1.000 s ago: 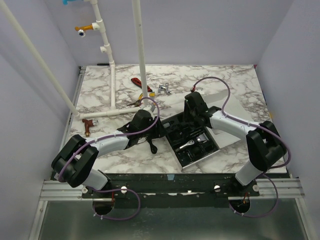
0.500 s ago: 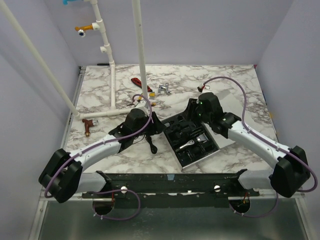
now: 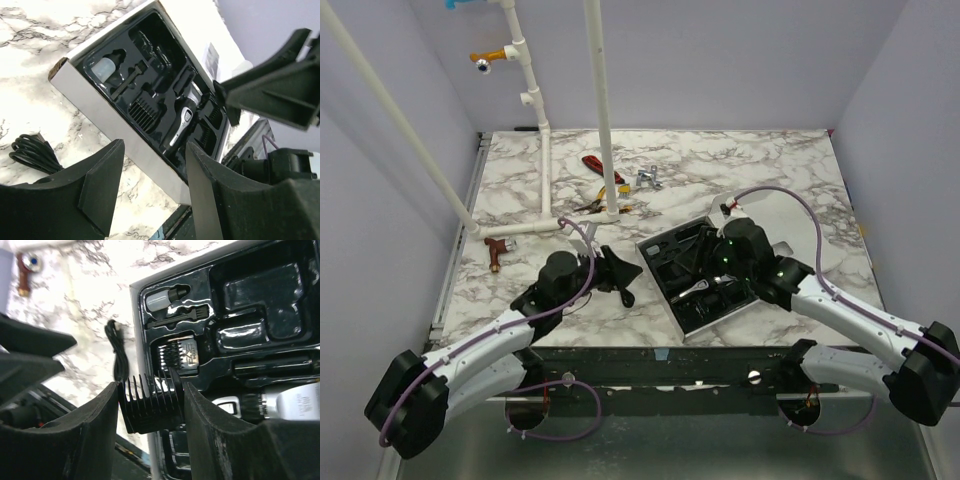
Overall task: Sort the hair-cutting tools
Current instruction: Pick up the haircut tool from the hairdressing tool bag.
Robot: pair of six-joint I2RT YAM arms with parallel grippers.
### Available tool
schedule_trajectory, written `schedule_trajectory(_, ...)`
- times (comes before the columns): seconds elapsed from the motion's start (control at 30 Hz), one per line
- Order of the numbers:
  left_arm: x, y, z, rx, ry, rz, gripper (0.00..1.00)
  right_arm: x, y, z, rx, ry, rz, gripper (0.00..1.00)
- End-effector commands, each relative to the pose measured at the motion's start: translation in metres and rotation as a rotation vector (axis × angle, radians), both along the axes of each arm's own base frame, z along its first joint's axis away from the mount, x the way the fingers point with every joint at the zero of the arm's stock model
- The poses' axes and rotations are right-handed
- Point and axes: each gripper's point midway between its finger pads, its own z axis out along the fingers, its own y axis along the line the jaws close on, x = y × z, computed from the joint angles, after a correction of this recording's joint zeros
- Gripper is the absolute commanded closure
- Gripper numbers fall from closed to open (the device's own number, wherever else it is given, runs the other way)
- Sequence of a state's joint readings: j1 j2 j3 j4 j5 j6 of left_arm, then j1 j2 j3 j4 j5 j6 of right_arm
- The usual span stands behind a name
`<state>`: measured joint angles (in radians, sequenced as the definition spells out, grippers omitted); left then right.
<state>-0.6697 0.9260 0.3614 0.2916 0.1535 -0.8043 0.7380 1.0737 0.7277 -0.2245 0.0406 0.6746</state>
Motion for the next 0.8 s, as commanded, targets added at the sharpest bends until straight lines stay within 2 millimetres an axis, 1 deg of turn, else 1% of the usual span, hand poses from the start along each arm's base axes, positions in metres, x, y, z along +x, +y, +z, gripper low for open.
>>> schedule_trajectory(0.0,-0.012,-0.004,0.047,-0.192,-0.240,-0.054,0.46,0.012,0.025,0.021,0.252,0.080,-0.127,0.79)
schedule_trajectory(0.07,-0.016,-0.001,0.064,-0.218,-0.358,-0.031,0.46,0.021,0.031,0.027,0.301,0.112,-0.178,0.82)
schedule_trajectory(0.13,-0.019,0.001,0.078,-0.198,-0.481,-0.001,0.45,0.030,0.034,0.031,0.329,0.140,-0.237,0.83)
schedule_trajectory(0.2,-0.023,0.000,0.091,-0.139,-0.613,0.028,0.45,0.037,0.036,0.040,0.369,0.151,-0.287,0.84)
schedule_trajectory(0.27,-0.024,-0.002,0.100,-0.092,-0.698,0.046,0.45,0.042,0.037,0.047,0.399,0.144,-0.310,0.87)
schedule_trajectory(0.37,-0.016,-0.003,0.103,-0.077,-0.717,0.090,0.45,0.048,0.034,0.051,0.415,0.151,-0.360,0.92)
schedule_trajectory(0.5,-0.008,-0.015,0.093,-0.029,-0.685,0.081,0.45,0.051,0.029,0.051,0.425,0.161,-0.414,0.99)
schedule_trajectory(0.57,-0.005,-0.021,0.092,-0.033,-0.678,0.085,0.46,0.051,0.029,0.052,0.433,0.171,-0.422,0.99)
schedule_trajectory(0.63,0.001,-0.028,0.089,-0.009,-0.662,0.099,0.46,0.052,0.030,0.054,0.441,0.173,-0.426,0.99)
schedule_trajectory(0.77,0.008,-0.046,0.091,0.018,-0.669,0.087,0.46,0.053,0.033,0.056,0.454,0.186,-0.429,0.99)
